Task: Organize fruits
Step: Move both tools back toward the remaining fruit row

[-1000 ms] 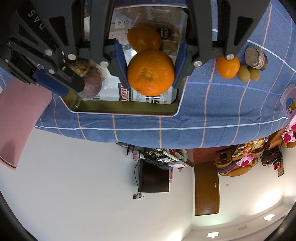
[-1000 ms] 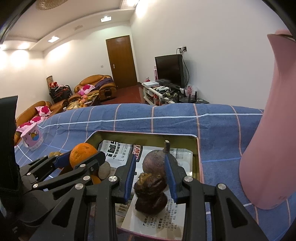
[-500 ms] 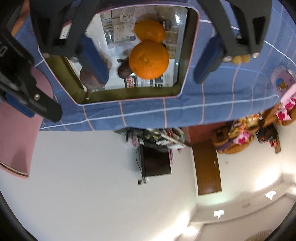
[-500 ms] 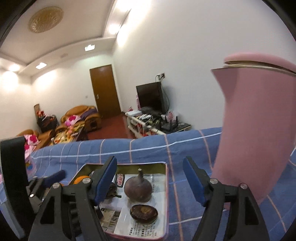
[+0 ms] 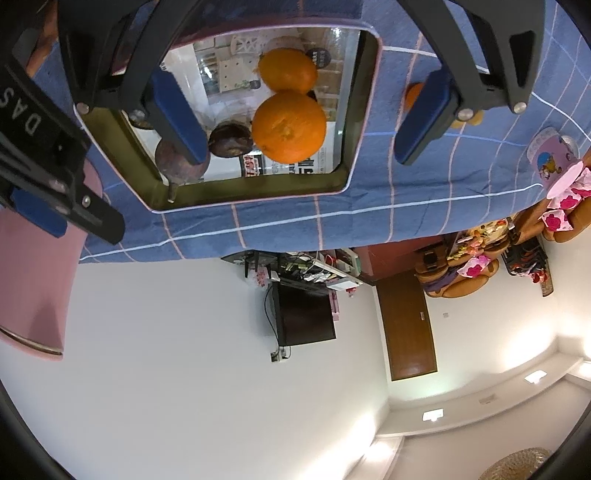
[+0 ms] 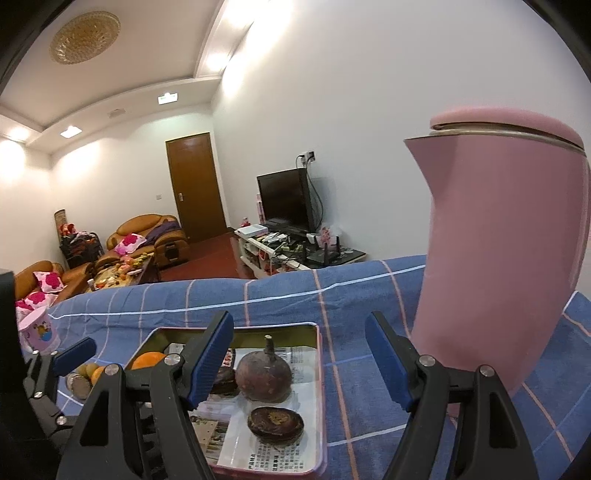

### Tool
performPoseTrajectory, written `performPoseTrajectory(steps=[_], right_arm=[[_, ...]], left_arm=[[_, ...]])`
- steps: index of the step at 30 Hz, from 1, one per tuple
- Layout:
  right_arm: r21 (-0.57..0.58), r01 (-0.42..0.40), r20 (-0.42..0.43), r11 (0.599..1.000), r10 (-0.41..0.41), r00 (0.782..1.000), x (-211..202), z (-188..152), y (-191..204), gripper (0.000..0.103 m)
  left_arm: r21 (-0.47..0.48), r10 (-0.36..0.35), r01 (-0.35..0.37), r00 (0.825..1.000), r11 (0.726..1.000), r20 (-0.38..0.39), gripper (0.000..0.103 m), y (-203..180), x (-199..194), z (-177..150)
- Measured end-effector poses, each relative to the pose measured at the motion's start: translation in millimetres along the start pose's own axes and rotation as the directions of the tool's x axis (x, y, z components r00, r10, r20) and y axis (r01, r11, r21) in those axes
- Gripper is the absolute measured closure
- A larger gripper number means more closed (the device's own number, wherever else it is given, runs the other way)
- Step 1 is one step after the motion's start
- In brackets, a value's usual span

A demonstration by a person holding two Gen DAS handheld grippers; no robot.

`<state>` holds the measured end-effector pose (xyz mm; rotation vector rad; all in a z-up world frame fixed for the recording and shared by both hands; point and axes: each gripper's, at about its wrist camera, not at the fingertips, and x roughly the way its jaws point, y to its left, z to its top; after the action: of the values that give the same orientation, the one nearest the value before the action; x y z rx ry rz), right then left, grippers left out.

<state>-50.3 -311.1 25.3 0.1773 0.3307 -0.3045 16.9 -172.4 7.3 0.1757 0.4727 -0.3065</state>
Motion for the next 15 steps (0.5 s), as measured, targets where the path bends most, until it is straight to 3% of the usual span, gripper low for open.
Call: performPoseTrajectory(steps=[9, 15], right_arm=[[-0.076, 0.038, 0.032, 0.996, -0.036, 0.999, -5, -5, 13, 0.028], [-0.056, 0.033, 0.012, 0.998, -0.033, 0.999, -11, -9, 15, 0.028]], left_arm=[[-0.013, 0.034, -0.033, 0.999, 0.999, 0.019, 0.000, 14, -11, -7], [-0.027, 0.051, -0.051, 0.999, 0.998, 0.008, 0.000, 27, -17, -13]])
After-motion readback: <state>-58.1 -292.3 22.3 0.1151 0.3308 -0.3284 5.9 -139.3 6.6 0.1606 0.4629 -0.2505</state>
